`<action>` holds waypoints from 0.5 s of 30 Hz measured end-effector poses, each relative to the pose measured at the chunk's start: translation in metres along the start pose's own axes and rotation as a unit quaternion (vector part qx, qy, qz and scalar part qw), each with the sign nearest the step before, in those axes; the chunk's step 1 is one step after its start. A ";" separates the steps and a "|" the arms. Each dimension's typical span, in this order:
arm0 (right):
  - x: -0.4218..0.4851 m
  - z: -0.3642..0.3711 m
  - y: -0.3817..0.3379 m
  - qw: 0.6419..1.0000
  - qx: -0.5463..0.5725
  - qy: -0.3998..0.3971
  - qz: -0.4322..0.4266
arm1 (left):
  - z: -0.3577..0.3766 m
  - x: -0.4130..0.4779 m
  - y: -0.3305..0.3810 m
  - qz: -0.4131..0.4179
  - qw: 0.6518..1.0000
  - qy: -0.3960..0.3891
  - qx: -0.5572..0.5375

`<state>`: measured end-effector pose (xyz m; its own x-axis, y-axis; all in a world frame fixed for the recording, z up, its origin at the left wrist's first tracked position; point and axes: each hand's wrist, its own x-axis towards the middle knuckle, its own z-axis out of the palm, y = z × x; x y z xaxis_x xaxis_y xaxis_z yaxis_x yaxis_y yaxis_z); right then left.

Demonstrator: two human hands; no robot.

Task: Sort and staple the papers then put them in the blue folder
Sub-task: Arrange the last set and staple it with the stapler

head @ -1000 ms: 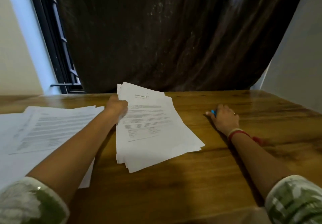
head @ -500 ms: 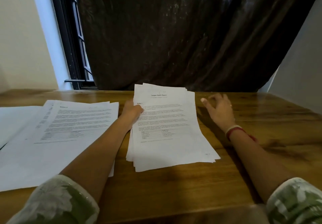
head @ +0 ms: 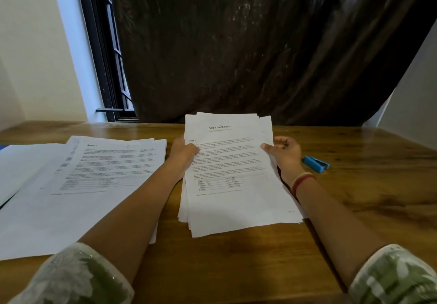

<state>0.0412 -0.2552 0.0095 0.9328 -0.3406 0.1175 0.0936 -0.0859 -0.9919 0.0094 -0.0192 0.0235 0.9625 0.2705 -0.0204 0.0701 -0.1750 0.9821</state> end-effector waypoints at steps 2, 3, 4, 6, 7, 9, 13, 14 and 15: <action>0.000 0.001 0.003 1.000 -0.001 0.003 0.003 | 0.001 0.003 -0.002 -0.003 1.000 0.004 0.012; -0.002 0.001 0.002 1.000 0.000 -0.001 0.004 | 0.001 0.004 -0.003 -0.003 1.000 0.006 0.017; -0.003 0.002 0.002 1.000 0.000 -0.011 0.004 | 0.001 0.005 -0.004 -0.001 1.000 0.007 0.021; -0.008 0.002 0.000 0.999 0.002 -0.041 0.000 | 0.001 0.006 -0.005 0.002 1.000 0.009 0.025; -0.010 0.002 -0.002 0.999 0.000 -0.051 -0.004 | 0.001 0.007 -0.005 0.003 1.000 0.008 0.026; -0.012 0.002 -0.002 0.999 -0.010 -0.050 -0.006 | 0.001 0.008 -0.007 0.000 1.000 0.008 0.028; -0.012 0.005 0.000 0.999 -0.012 -0.029 0.007 | 0.006 0.009 -0.013 0.036 0.998 0.030 0.035; -0.010 0.006 0.001 1.000 -0.009 -0.021 0.009 | 0.008 0.007 -0.014 0.061 0.996 0.054 0.048; -0.010 0.005 0.001 1.000 -0.009 -0.011 0.011 | 0.009 0.005 -0.015 0.083 0.992 0.076 0.057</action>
<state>0.0336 -0.2467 0.0074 0.9417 -0.3228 0.0950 0.0677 -0.0948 -0.9932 0.0158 -0.0243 0.0072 0.9135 0.3663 0.1768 -0.0488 -0.3329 0.9417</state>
